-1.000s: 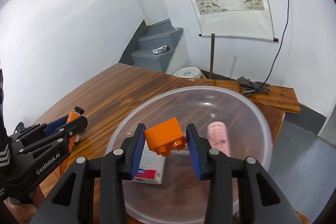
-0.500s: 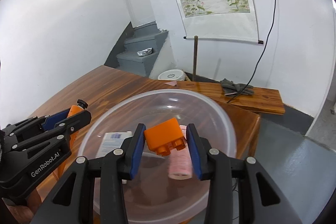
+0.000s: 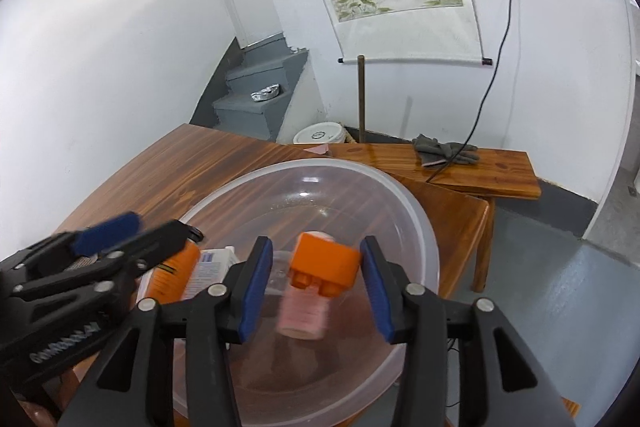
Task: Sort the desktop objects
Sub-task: 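Open both tools to drop the tube and brick into the bowl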
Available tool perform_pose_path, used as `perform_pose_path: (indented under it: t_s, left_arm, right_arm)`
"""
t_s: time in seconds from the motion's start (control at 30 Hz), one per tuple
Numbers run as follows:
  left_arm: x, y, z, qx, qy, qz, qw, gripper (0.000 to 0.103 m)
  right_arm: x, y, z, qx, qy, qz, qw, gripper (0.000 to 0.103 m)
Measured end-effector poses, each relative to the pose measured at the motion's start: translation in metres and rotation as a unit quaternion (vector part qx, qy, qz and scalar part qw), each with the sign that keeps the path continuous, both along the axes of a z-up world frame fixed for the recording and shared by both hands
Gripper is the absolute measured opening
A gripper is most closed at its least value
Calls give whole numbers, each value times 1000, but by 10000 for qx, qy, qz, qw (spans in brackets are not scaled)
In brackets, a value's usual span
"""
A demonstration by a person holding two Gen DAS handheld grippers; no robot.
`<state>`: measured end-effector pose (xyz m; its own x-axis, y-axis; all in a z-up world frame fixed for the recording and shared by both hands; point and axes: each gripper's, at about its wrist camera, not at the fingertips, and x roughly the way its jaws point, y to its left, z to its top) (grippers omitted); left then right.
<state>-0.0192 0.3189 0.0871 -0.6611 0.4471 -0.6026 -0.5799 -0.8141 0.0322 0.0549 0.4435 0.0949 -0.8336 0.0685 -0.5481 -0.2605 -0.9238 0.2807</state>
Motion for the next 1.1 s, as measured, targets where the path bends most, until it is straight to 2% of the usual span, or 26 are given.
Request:
perform_pose_path:
  t_s: [0.13, 0.67, 1.1]
  left_arm:
    - [1, -5, 8, 124, 55, 24, 9999, 75]
    - [1, -25, 19, -129, 404, 522, 9977, 75]
    - [-9, -79, 20, -232, 358, 1098, 9930, 75]
  right_arm:
    - [2, 0, 0, -13, 2, -8, 10000, 52]
    - [5, -20, 8, 51, 43, 79, 9999, 53]
    - [-1, -68, 20, 241, 148, 576, 9979, 55]
